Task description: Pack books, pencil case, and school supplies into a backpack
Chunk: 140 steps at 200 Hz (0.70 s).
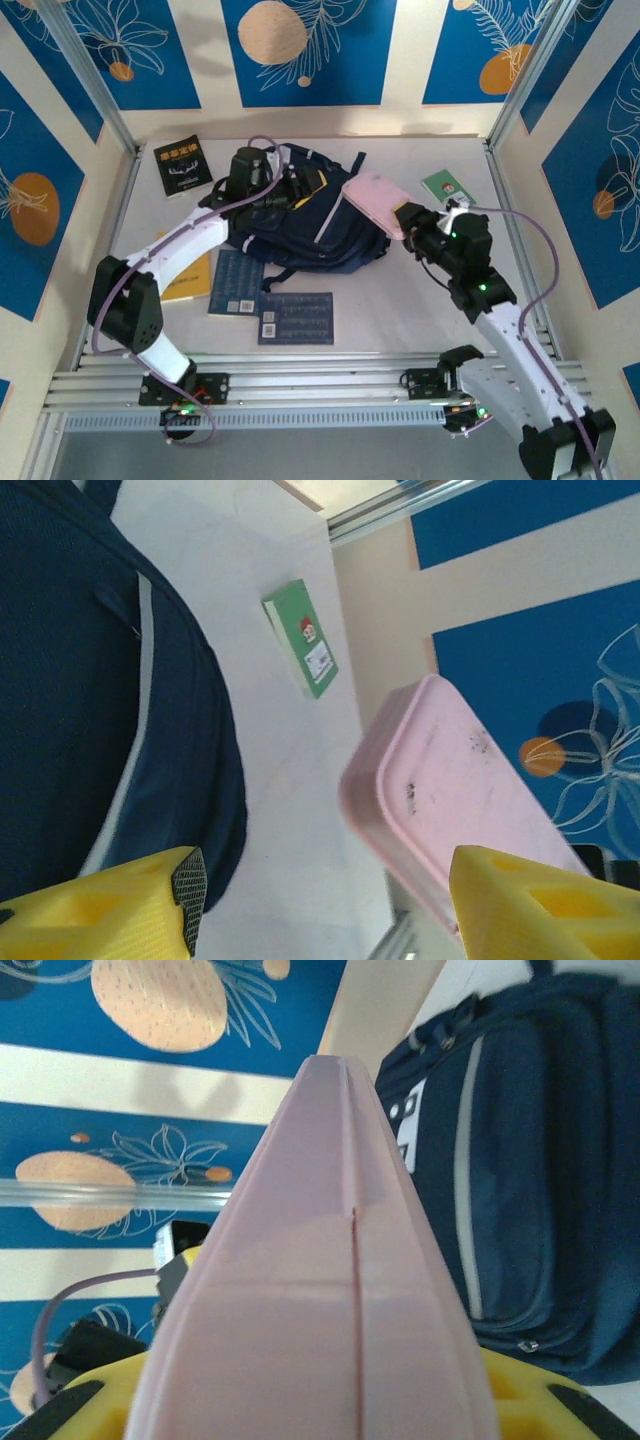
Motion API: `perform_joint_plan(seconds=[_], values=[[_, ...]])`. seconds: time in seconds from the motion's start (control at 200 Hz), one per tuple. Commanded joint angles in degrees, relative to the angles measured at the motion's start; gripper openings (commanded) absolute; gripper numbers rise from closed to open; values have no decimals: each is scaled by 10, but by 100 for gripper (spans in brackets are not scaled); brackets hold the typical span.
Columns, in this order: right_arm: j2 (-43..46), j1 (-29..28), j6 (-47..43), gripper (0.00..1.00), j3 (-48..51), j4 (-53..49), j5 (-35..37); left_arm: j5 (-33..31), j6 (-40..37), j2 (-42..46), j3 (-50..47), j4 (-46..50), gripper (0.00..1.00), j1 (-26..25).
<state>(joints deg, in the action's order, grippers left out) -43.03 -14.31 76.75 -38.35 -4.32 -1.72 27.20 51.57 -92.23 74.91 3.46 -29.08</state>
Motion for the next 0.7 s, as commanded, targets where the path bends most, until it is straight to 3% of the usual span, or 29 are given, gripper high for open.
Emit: perform_joint_plan(seconds=[0.0, 0.13, 0.27, 0.425, 0.695], values=[[43, 36, -40, 36, 17, -59, -11, -16, -186, -41, 69, 158, 64, -4], [69, 72, -52, 36, 27, -91, -44, 9, -267, -137, 170, 250, 63, -4], [90, 102, -70, 36, 24, -115, -68, 48, -297, -225, 255, 290, 61, -4], [94, 127, -80, 36, 14, -137, -91, 80, -280, -285, 300, 281, 57, -7], [96, 133, -80, 36, 29, -129, -99, 129, -242, -329, 290, 220, 49, -23]])
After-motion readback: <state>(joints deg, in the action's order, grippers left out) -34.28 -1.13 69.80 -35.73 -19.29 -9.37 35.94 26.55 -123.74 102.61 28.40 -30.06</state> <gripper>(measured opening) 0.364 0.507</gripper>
